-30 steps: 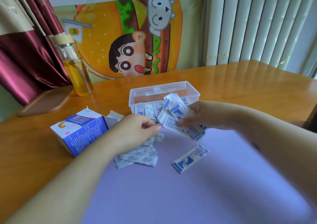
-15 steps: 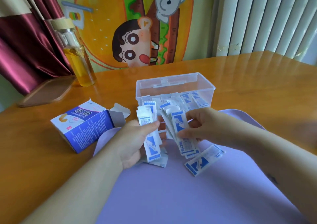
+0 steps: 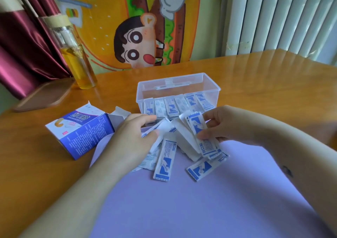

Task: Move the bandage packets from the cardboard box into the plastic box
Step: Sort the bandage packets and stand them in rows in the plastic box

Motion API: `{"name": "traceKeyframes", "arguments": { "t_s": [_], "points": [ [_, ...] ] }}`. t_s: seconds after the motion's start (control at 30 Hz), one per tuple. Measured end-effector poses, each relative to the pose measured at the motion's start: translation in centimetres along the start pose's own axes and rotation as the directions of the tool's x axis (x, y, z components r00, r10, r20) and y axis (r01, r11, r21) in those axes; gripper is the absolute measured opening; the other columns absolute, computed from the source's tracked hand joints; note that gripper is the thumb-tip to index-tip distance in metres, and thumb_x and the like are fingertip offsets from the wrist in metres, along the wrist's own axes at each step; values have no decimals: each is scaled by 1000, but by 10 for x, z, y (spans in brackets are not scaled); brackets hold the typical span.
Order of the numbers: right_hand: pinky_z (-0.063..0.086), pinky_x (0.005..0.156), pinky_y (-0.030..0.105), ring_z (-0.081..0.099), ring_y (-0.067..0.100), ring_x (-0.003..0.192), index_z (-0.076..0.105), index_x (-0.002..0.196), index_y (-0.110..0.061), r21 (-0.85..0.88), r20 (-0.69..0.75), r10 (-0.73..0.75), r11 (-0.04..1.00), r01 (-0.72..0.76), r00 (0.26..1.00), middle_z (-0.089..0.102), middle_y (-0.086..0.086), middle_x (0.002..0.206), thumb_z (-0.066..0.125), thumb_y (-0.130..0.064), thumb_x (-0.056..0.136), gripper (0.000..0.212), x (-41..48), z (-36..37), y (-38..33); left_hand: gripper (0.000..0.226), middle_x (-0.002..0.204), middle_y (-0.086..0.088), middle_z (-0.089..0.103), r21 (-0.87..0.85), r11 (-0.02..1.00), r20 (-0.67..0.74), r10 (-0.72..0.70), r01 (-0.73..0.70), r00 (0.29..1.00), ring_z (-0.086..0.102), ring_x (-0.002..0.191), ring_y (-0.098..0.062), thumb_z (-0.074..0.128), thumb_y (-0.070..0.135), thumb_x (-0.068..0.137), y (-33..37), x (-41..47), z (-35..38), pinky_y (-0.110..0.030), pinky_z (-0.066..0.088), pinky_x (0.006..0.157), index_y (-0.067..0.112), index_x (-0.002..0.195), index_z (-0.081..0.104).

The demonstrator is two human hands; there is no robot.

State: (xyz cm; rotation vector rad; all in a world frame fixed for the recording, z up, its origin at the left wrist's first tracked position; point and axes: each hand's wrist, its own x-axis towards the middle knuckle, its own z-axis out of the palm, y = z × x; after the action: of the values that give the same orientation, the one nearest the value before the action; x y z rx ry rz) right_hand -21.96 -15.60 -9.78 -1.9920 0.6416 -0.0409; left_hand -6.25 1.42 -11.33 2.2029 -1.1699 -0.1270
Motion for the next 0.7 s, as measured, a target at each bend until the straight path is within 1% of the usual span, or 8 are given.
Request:
{"name": "traceKeyframes", "arguments": {
  "t_s": [0.07,0.1,0.13,0.2,0.33,0.5,0.57,0.7],
  "points": [
    [55,88,39,70,24,92,64,109,-9,178,54,-21,984,11,998,74,9,96,69,-10,82,28,-2,6,-3,19,104,31,49,-58,997,3,58,-58,998,44,98,15,52,45,89,12,-5,-1,-6,32,83,40,105,61],
    [55,88,37,70,25,92,63,110,-7,243,82,-41,970,20,996,73,11,98,67,-8,83,28,-2,11,-5,13,94,32,56,-167,985,60,60,-50,996,50,90,16,52,45,89,19,-9,-1,-2,34,77,37,91,62],
    [54,89,37,69,27,95,62,113,-5,297,107,-67,954,33,992,72,14,101,64,-7,84,29,-3,17,-7,18,86,30,63,-300,954,147,59,-12,987,56,84,15,52,45,89,24,-12,-1,-3,41,74,32,86,64],
    [52,92,39,66,31,102,59,117,-4,386,143,-124,921,60,982,68,19,109,59,-6,88,29,-3,28,-11,19,85,23,71,-508,854,259,28,112,965,66,84,6,52,43,90,29,-17,2,-15,53,77,31,92,67],
    [56,86,34,67,24,99,59,111,-2,590,139,-143,807,34,980,69,13,108,48,-1,93,21,-3,38,-15,16,94,4,75,-752,594,317,-53,286,947,71,87,-13,50,26,95,30,-17,12,-31,58,77,24,102,65],
    [58,80,32,70,23,91,64,104,-5,584,39,-109,809,66,993,72,12,100,55,-2,89,17,2,41,-13,23,102,-8,73,-838,412,374,-42,357,927,71,90,-23,48,16,95,27,-12,11,-33,60,71,16,114,61],
    [54,89,38,69,26,95,67,100,-6,527,-22,-90,846,88,996,72,13,101,60,-4,87,15,3,42,-12,25,102,-8,73,-836,419,380,-21,354,925,71,88,-23,51,14,92,25,-13,12,-33,60,68,16,115,61],
    [47,98,50,65,34,103,69,98,-11,469,-68,-80,877,102,994,72,13,101,67,-7,82,16,4,45,-12,18,93,-4,75,-832,461,302,-90,308,949,72,83,-21,57,10,89,21,-9,14,-36,59,67,22,100,65]
  ]
}}
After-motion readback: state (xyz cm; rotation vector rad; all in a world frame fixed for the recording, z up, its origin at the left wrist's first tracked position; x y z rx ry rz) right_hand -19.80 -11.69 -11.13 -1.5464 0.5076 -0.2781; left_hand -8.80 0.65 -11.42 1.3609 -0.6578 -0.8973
